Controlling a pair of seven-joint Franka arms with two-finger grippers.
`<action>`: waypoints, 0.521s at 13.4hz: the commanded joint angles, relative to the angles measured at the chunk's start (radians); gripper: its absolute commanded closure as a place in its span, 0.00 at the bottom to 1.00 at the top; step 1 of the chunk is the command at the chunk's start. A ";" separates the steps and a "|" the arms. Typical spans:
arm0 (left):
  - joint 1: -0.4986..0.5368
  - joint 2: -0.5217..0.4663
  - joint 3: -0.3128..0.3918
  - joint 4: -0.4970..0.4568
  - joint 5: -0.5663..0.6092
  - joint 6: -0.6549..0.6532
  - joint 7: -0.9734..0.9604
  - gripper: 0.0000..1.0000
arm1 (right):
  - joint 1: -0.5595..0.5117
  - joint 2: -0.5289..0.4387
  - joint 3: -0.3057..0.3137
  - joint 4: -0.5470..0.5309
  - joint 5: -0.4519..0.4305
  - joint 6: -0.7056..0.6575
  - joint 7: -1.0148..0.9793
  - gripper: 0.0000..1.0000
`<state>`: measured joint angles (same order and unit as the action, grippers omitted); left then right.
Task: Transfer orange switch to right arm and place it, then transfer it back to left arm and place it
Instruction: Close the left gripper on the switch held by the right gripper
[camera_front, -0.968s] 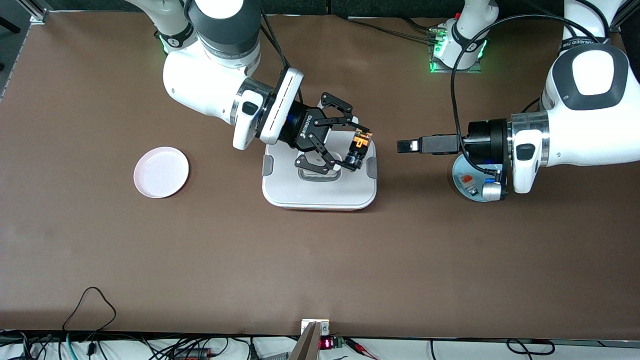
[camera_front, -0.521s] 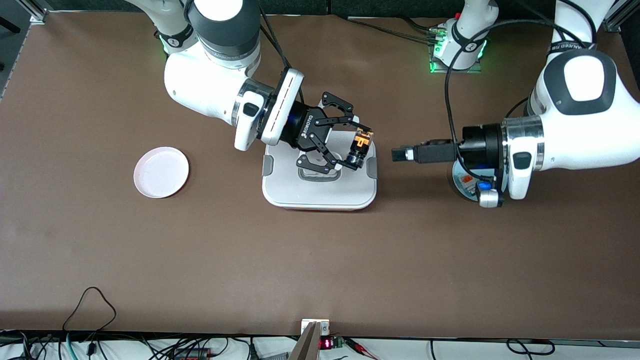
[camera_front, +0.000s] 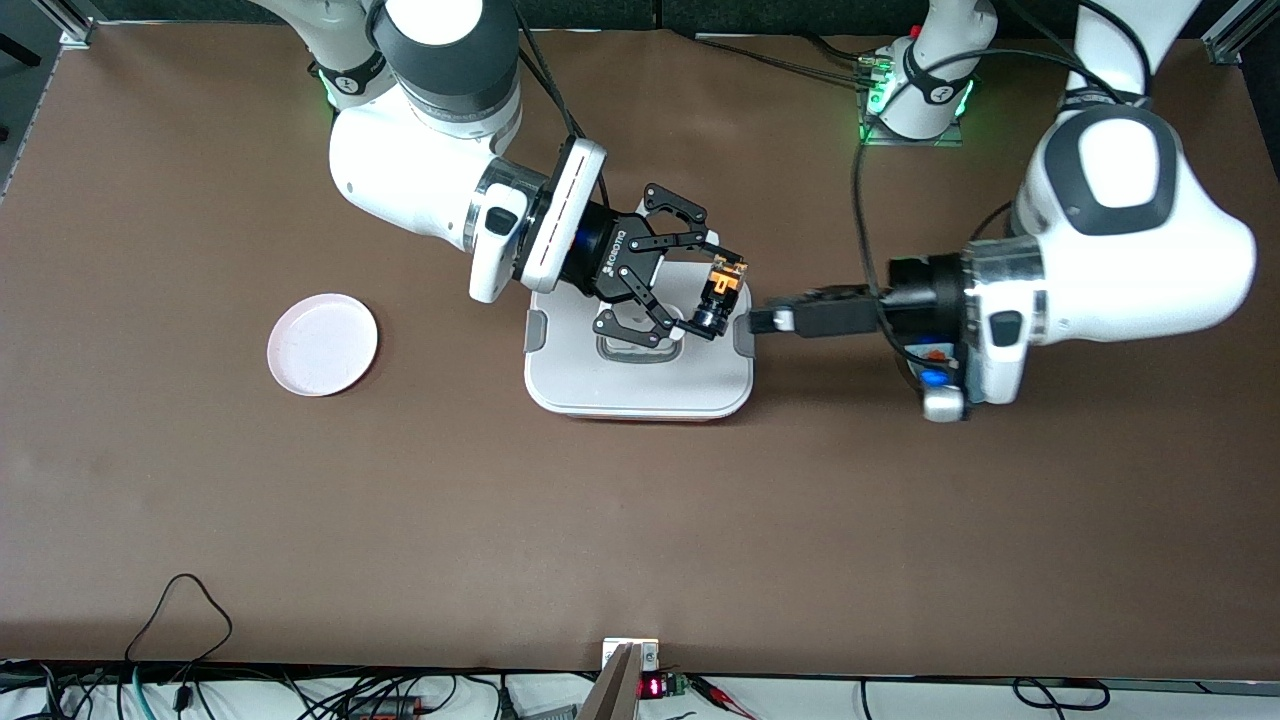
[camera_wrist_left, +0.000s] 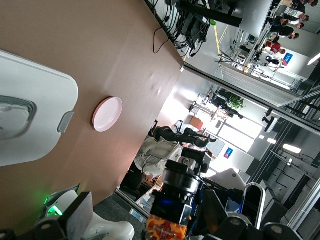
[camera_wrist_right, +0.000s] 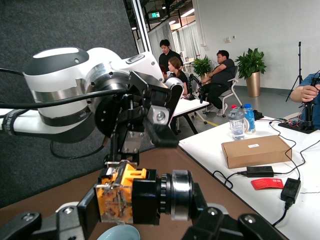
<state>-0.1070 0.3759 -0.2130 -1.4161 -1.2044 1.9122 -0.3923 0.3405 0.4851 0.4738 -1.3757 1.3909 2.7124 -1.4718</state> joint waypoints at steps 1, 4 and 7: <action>-0.011 0.006 0.001 0.023 -0.020 0.020 -0.048 0.04 | -0.002 -0.002 0.003 0.001 0.031 -0.008 -0.033 0.80; -0.020 0.006 -0.008 0.029 -0.020 0.033 -0.076 0.09 | 0.000 -0.002 0.003 0.001 0.036 -0.008 -0.033 0.80; -0.023 0.004 -0.013 0.041 -0.020 0.071 -0.077 0.19 | 0.000 -0.002 0.003 0.001 0.037 -0.008 -0.033 0.80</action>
<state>-0.1208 0.3761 -0.2261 -1.4031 -1.2044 1.9620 -0.4517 0.3406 0.4851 0.4738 -1.3757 1.3965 2.7110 -1.4718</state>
